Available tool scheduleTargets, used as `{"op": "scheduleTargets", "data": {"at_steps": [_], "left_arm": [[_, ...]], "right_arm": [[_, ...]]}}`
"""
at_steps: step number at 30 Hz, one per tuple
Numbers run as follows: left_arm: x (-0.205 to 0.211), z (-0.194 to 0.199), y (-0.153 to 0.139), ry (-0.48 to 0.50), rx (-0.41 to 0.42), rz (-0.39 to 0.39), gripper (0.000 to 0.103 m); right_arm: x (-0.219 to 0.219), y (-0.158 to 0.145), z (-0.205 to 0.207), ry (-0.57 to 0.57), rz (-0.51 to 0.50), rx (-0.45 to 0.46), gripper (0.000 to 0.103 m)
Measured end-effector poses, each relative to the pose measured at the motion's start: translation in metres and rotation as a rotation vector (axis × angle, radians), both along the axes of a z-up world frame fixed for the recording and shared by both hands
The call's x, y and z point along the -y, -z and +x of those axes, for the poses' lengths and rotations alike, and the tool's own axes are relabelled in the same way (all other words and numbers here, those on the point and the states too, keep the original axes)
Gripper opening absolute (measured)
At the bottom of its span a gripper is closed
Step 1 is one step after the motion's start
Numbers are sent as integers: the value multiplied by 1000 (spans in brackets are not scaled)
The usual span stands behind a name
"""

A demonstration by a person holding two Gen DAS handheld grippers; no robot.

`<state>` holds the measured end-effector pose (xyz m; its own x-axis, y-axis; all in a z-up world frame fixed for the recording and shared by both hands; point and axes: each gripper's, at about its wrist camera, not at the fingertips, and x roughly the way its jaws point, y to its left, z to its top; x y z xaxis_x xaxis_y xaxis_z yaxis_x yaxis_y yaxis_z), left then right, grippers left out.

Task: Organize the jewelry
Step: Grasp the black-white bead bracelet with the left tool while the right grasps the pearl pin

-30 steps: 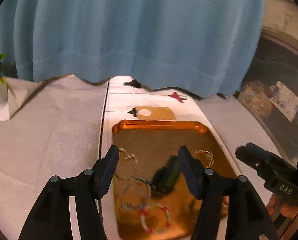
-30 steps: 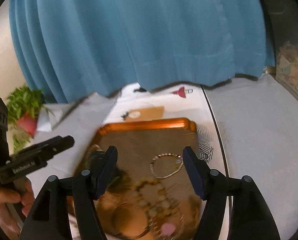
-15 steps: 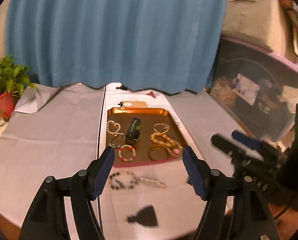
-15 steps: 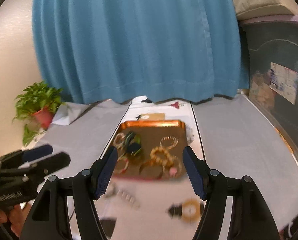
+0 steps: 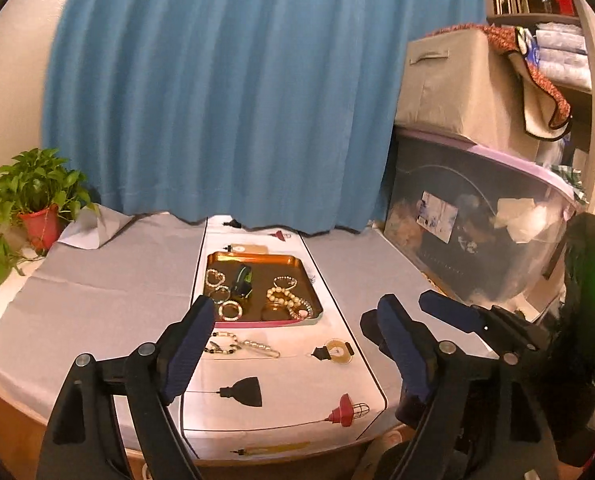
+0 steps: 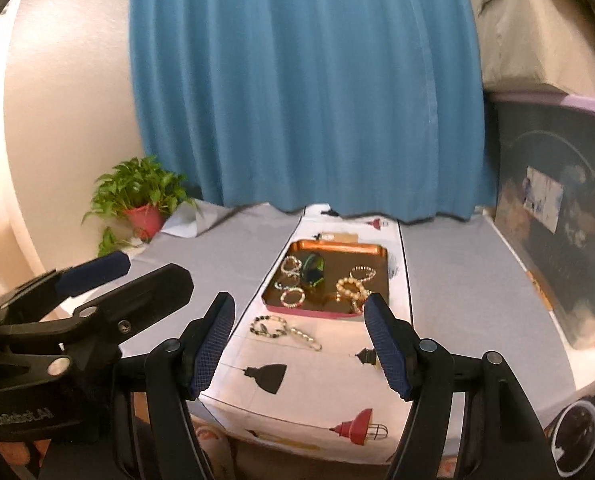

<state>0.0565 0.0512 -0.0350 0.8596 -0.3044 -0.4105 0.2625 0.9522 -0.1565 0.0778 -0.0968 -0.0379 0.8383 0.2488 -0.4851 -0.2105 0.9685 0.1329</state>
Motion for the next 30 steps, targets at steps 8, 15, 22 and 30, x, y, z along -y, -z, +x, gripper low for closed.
{"op": "scheduleTargets", "data": {"at_steps": [8,15,22,30], "left_arm": [[-29,17,61,-64,-85,43,82],[-48,64,121,-83,-212,42,81],[-56,154,177,-93,-286,78,73],[-61,217,222,-46,-373,93,51]], "right_arm": [[-2,54,9,-27,56,-26,66],[4,116,55,-101,123,-108,62],[-6,175,117,-254,67,-137,54],[-25,218,178,-320,-47,-255,38]]}}
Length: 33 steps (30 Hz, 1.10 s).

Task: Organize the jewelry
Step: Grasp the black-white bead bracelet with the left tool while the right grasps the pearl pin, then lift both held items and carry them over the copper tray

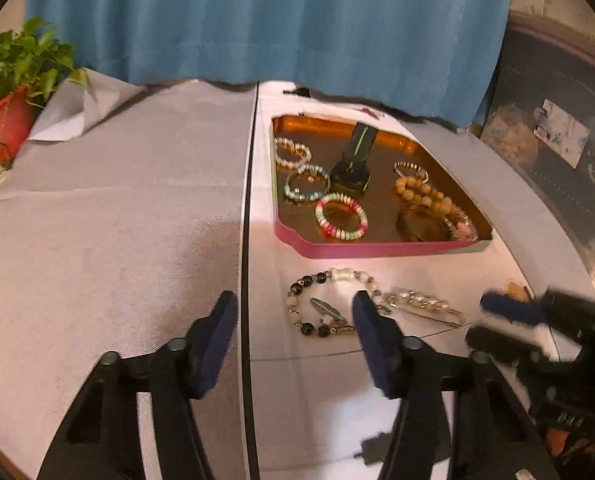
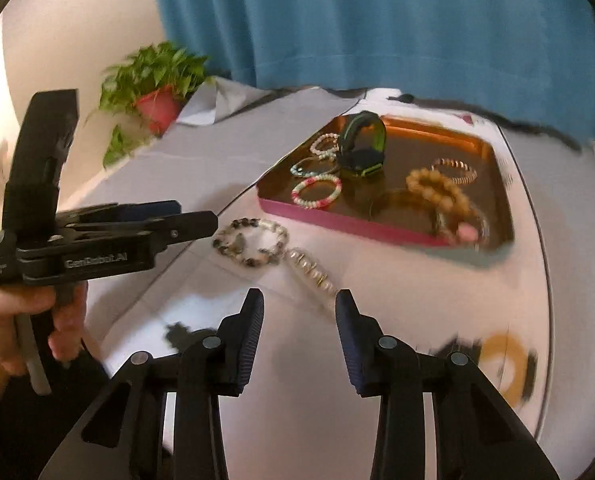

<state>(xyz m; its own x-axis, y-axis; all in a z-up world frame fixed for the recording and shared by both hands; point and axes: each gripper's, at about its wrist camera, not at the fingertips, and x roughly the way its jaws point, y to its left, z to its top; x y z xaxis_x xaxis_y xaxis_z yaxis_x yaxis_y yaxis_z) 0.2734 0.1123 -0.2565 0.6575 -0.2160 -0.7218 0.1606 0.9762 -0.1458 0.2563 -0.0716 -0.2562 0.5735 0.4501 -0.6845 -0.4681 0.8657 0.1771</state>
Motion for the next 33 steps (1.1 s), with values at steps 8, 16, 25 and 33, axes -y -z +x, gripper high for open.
{"op": "scheduleTargets", "data": {"at_steps": [8,16,25,33], "left_arm": [[25,13,11,127,-17,132,39],[22,5,7,148,-71,30,6],[22,-29,11,147,-66,49,12],[37,-15,12,169,-50,115,12]], "right_arm": [[-12,16,31,-20,-81,-48,38],[-34,19,19,-33,-189,10,11],[-19,18,-18,-31,-160,-5,12],[-19,19,-10,-17,-144,7,14]]}}
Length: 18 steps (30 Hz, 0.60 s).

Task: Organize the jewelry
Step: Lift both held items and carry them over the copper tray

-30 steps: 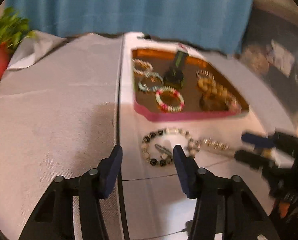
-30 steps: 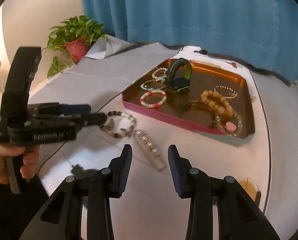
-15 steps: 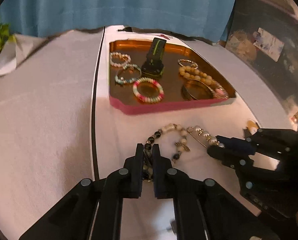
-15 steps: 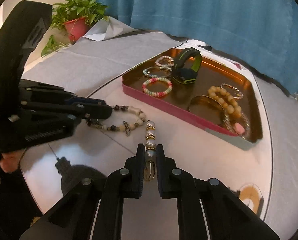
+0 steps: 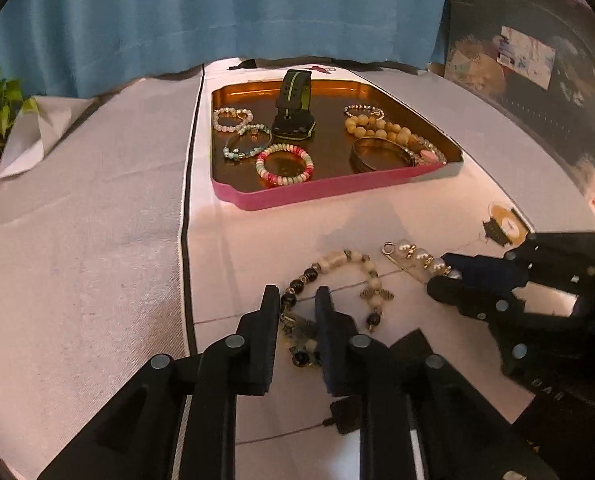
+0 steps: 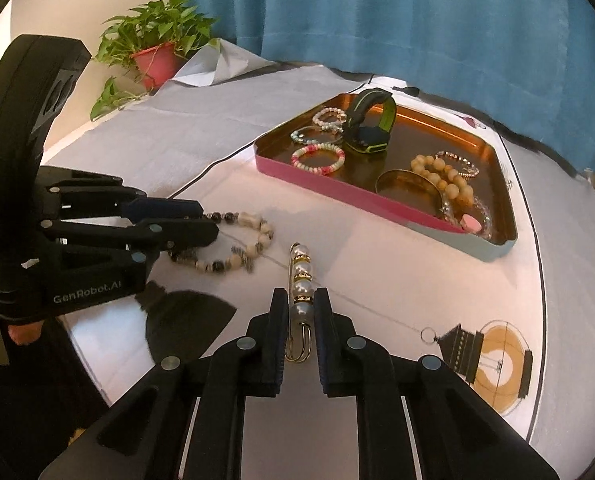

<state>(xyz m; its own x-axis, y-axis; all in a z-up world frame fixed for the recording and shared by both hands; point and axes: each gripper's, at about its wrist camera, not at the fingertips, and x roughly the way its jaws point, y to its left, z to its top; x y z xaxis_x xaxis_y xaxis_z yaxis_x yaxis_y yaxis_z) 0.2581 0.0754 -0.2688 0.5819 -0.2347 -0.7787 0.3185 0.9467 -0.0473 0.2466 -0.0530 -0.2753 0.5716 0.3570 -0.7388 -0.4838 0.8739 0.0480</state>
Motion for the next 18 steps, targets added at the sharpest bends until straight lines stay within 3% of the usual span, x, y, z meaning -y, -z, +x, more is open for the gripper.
{"op": "scheduleTargets", "data": {"at_steps": [5,11,18], "left_arm": [[-7,6,0,-27,-31,-50,6],[-22,4,-2,-111,-139,-202,5],[-6,-25,-24,-105,-110,-205,5]], "right_arm": [[-3,0,4,7,-8,7,11],[9,-2,3,79,73,-45,11],[24,-23,-22,165,97,-43,11]]}}
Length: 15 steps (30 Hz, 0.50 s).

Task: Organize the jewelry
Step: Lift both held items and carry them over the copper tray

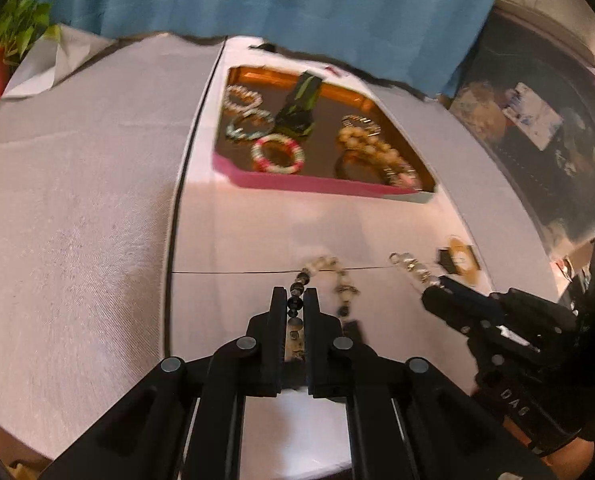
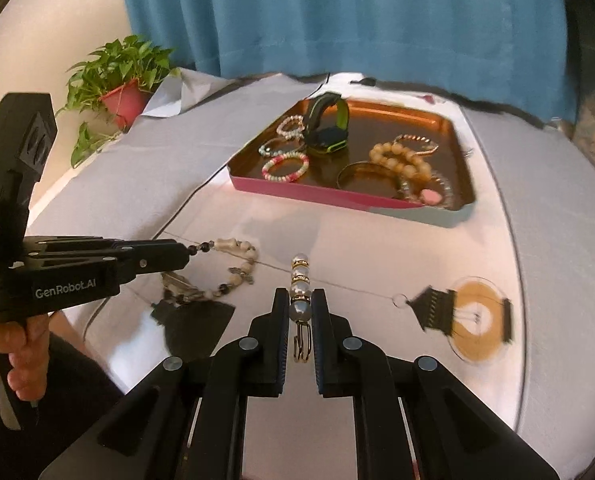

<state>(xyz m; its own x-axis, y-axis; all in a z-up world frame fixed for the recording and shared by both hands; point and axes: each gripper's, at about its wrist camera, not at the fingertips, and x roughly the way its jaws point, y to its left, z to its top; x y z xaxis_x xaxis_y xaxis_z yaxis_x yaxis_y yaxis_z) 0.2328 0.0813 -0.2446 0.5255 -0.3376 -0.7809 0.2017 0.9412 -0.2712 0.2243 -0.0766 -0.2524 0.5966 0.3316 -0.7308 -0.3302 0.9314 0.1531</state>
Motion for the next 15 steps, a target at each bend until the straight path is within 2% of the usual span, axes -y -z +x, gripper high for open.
{"op": "scheduleTargets", "data": {"at_steps": [7,15], "left_arm": [[25,-38,-37,55,60,-29,5],[42,-72,-77,71,124,-15,5]], "right_arm": [[14,-23,-31,73,9,29,11],[25,-47,-69,101,47,50,11]]}}
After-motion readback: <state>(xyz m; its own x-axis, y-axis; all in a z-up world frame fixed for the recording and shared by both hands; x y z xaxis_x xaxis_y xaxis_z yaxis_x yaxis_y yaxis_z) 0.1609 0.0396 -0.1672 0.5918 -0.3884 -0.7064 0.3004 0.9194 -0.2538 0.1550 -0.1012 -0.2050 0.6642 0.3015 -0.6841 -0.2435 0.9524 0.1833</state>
